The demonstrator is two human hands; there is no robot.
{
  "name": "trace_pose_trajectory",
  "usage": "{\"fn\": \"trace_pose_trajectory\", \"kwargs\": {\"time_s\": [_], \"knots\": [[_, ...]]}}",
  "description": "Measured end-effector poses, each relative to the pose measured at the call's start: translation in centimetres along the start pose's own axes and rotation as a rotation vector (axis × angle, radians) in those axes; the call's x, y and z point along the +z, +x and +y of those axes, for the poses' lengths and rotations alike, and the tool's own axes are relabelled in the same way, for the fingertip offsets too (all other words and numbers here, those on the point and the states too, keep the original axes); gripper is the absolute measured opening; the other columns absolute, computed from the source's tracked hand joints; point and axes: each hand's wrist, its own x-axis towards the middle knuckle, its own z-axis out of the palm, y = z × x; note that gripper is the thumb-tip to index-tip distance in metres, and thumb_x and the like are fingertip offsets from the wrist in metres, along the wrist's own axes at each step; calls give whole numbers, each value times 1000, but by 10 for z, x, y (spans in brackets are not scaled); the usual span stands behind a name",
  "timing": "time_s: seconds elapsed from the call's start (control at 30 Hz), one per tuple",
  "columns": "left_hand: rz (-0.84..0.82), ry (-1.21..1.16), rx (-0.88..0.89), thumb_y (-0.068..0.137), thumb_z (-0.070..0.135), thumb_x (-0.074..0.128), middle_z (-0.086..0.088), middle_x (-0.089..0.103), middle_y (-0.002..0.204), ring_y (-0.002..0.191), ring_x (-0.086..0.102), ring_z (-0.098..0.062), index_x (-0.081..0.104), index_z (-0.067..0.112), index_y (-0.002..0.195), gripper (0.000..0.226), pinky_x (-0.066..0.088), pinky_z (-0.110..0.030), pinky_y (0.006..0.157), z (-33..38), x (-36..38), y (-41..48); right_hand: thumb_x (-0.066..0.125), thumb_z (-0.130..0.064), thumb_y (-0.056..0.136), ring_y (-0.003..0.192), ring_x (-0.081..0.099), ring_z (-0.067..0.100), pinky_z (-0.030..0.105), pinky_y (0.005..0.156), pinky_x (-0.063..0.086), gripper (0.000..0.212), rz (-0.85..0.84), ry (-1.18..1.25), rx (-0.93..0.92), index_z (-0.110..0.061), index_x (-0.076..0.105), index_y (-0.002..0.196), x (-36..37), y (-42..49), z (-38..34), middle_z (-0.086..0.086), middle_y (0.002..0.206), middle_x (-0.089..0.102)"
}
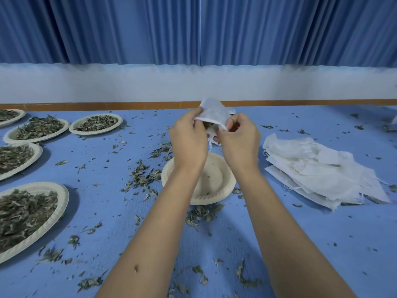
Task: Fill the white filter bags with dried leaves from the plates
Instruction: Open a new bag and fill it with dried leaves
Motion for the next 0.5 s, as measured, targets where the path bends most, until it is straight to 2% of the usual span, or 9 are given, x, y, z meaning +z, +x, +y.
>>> {"fn": "trace_pose_trajectory", "kwargs": {"time_s": [0.1,0.17,0.2,0.23,0.3,0.33,0.4,0.43,0.5], "knots": [[-42,-70,31,90,-6,39,-8,64,117,101,62,-20,61,5,121,40,54,-39,87,13,21,9,56,-6,80,59,44,16,27,56,39,32,145,-87,-51,-18,35,59,-13,18,-5,-2,64,45],[-89,-84,75,89,-6,38,-10,66,116,98,61,-16,63,4,119,41,51,-28,88,22,41,17,54,-9,84,65,44,5,12,58,37,20,224,-79,-89,-19,43,70,-24,39,-10,-1,84,51],[-128,-86,97,89,-6,38,-12,67,113,93,61,-14,63,4,118,41,49,-23,83,26,52,21,51,-5,84,72,47,1,8,64,39,14,241,-64,-104,-18,48,81,-31,50,-11,-1,94,53],[-182,-96,101,89,-6,37,-13,67,111,91,61,-15,63,3,119,40,49,-22,80,30,63,25,47,1,84,80,50,-1,6,72,41,20,246,-49,-116,-16,53,93,-37,61,-11,-3,101,55],[-306,-80,89,91,-2,37,-12,67,110,92,61,-22,61,4,120,38,48,-26,80,34,86,34,37,11,80,98,55,4,19,90,47,45,212,-22,-101,-14,58,111,-47,80,-5,-5,109,60],[-349,-5,124,91,1,37,-12,66,104,91,59,-24,62,3,115,34,44,-25,75,33,97,39,34,15,79,105,56,8,22,95,46,53,200,-28,-87,-13,60,116,-52,89,0,-3,114,62],[-402,371,312,93,7,37,-10,61,95,94,56,-29,60,5,100,24,37,-29,71,25,116,50,33,14,82,106,57,14,14,91,44,53,204,-86,-55,-10,62,120,-59,106,17,4,117,63],[-413,615,432,93,10,37,-8,61,101,101,54,-29,59,9,102,23,38,-32,78,20,124,55,34,12,84,103,57,16,10,83,42,50,211,-132,-32,-9,62,120,-61,113,27,7,115,64],[-438,984,578,94,13,40,-3,54,127,124,43,-25,55,18,117,28,32,-41,97,5,139,62,34,9,87,94,56,20,13,71,37,46,206,-208,16,-8,63,118,-61,122,48,8,102,64]]}}
